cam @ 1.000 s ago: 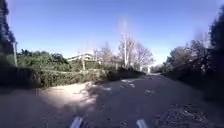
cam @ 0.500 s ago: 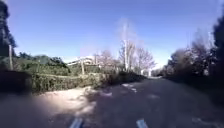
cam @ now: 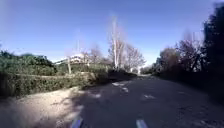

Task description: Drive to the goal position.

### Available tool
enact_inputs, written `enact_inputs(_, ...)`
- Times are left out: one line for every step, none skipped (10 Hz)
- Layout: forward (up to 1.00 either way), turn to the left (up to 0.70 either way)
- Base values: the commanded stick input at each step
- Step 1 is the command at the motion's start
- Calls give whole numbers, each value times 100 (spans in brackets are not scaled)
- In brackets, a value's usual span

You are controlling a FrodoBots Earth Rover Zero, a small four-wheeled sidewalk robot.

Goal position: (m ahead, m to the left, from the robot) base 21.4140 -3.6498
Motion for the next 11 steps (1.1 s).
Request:
enact_inputs(48, -10)
enact_inputs(48, -38)
enact_inputs(48, -48)
enact_inputs(48, -44)
enact_inputs(48, -26)
enact_inputs(48, 0)
enact_inputs(48, 0)
enact_inputs(48, 0)
enact_inputs(48, 0)
enact_inputs(48, 0)
enact_inputs(48, 0)
